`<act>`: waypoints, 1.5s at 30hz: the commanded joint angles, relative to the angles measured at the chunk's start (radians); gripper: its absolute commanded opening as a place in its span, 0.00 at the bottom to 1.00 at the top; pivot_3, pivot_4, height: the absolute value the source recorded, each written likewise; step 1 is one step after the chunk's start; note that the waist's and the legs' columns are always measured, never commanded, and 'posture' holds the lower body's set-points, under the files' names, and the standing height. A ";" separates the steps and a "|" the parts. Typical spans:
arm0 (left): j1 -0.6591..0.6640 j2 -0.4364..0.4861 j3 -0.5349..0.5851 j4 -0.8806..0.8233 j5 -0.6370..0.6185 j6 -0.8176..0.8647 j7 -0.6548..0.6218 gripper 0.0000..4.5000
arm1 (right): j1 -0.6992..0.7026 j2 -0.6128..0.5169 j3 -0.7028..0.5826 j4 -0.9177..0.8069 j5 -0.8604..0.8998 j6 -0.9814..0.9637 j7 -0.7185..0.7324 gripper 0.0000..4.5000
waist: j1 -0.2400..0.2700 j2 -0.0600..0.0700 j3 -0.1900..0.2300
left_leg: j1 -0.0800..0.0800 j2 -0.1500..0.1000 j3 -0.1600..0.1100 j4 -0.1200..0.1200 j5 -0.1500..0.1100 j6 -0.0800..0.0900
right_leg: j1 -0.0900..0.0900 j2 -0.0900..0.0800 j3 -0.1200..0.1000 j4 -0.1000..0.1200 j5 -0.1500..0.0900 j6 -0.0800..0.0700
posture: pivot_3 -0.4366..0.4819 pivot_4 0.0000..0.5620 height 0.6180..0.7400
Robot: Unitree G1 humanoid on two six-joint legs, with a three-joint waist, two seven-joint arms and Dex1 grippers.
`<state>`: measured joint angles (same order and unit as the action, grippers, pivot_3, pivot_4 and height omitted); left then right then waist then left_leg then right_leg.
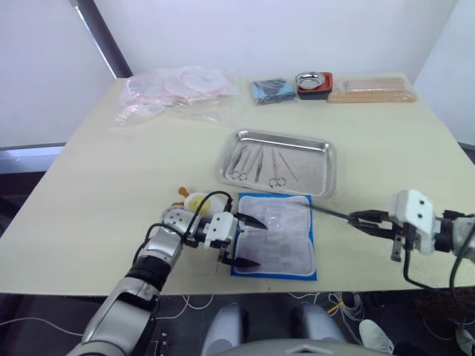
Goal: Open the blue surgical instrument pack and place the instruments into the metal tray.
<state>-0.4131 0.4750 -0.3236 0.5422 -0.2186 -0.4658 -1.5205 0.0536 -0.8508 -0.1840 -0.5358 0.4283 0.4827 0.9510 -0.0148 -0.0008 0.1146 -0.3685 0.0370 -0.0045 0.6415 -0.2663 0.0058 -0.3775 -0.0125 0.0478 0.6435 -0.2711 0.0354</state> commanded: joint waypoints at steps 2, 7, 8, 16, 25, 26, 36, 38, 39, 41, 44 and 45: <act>0.073 0.028 -0.087 0.102 0.131 0.006 -0.015 1.00 | -0.092 0.089 0.052 -0.020 0.012 0.105 -0.150 0.00 | 0.000 0.001 0.000 | 0.001 0.000 0.000 -0.001 0.000 0.000 | 0.000 0.000 0.001 0.000 0.000 0.000 | 0.48 0.27 1.00; 0.082 0.035 -0.085 0.091 0.129 0.011 -0.013 1.00 | -0.183 0.171 0.138 0.017 -0.028 0.212 -0.286 0.00 | -0.001 0.001 0.000 | 0.002 0.000 0.000 -0.002 0.000 0.000 | 0.000 0.000 0.003 0.000 0.000 0.000 | 0.48 0.27 1.00; 0.083 0.036 -0.085 0.091 0.129 0.011 -0.013 1.00 | -0.204 0.191 0.154 0.029 -0.039 0.230 -0.314 0.00 | -0.001 0.001 0.000 | 0.003 0.000 0.000 -0.003 0.000 0.000 | 0.000 0.000 0.003 0.000 0.000 0.000 | 0.48 0.27 1.00; 0.082 0.035 -0.085 0.090 0.130 0.014 -0.007 1.00 | -0.377 0.430 0.206 0.174 -0.094 0.388 -0.567 0.00 | -0.003 0.006 -0.003 | 0.005 0.000 0.001 -0.005 0.000 0.000 | 0.000 0.001 0.005 0.000 0.000 0.000 | 0.48 0.27 1.00; 0.092 0.039 -0.082 0.080 0.128 0.016 0.003 1.00 | -0.532 0.601 0.232 0.388 -0.204 0.460 -0.776 0.00 | -0.007 0.008 -0.005 | 0.005 0.000 0.001 -0.006 0.000 0.000 | 0.000 0.000 0.005 0.000 0.000 -0.001 | 0.48 0.27 1.00; 0.093 0.039 -0.082 0.080 0.128 0.017 0.004 1.00 | -0.539 0.610 0.236 0.403 -0.214 0.454 -0.783 0.00 | -0.007 0.008 -0.005 | 0.005 0.000 0.001 -0.006 0.000 0.000 | 0.000 0.001 0.005 0.000 0.000 -0.001 | 0.48 0.27 1.00; 0.103 0.045 -0.081 0.075 0.132 0.011 0.016 1.00 | -0.554 0.681 0.228 0.428 -0.236 0.505 -0.836 0.00 | -0.014 0.009 -0.005 | 0.005 0.000 0.001 -0.006 0.000 0.000 | 0.000 0.000 0.005 0.000 0.000 -0.001 | 0.48 0.27 1.00; 0.104 0.045 -0.081 0.074 0.131 0.011 0.017 1.00 | -0.557 0.683 0.226 0.431 -0.239 0.511 -0.836 0.00 | -0.020 0.011 -0.006 | 0.005 0.000 0.001 -0.006 0.000 0.000 | 0.000 0.000 0.005 0.000 0.000 -0.001 | 0.48 0.27 1.00; 0.104 0.044 -0.081 0.076 0.131 0.010 0.018 1.00 | -0.559 0.678 0.230 0.432 -0.245 0.505 -0.833 0.11 | -0.022 0.011 -0.006 | 0.005 0.000 0.001 -0.006 0.000 0.000 | 0.000 0.000 0.005 0.000 0.000 -0.001 | 0.48 0.27 1.00; 0.102 0.041 -0.081 0.083 0.133 0.005 0.023 1.00 | -0.563 0.670 0.231 0.429 -0.245 0.506 -0.822 0.27 | -0.022 0.011 -0.007 | 0.005 0.000 0.001 -0.006 0.000 0.000 | 0.000 0.000 0.005 0.000 0.000 0.000 | 0.48 0.27 1.00; 0.100 0.042 -0.077 0.086 0.130 0.000 0.027 1.00 | -0.568 0.650 0.227 0.397 -0.241 0.507 -0.800 0.52 | -0.022 0.011 -0.007 | 0.005 0.000 0.000 -0.006 0.000 0.000 | 0.000 -0.001 0.004 0.000 0.000 0.000 | 0.48 0.27 1.00; 0.098 0.044 -0.074 0.085 0.127 -0.001 0.026 1.00 | -0.568 0.640 0.225 0.377 -0.237 0.510 -0.789 0.62 | -0.022 0.011 -0.006 | 0.005 0.000 0.000 -0.006 0.000 0.000 | 0.000 -0.001 0.004 0.000 0.000 0.000 | 0.48 0.27 1.00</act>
<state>-0.3893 0.4930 -0.3221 0.5210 -0.2242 -0.4687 -1.5005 -0.4916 -0.1903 0.0536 -0.0960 0.1877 0.9954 0.1486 -0.0367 0.0104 0.1081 -0.3637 0.0369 -0.0043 0.6353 -0.2662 0.0060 -0.3778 -0.0137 0.0522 0.6437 -0.2712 0.0351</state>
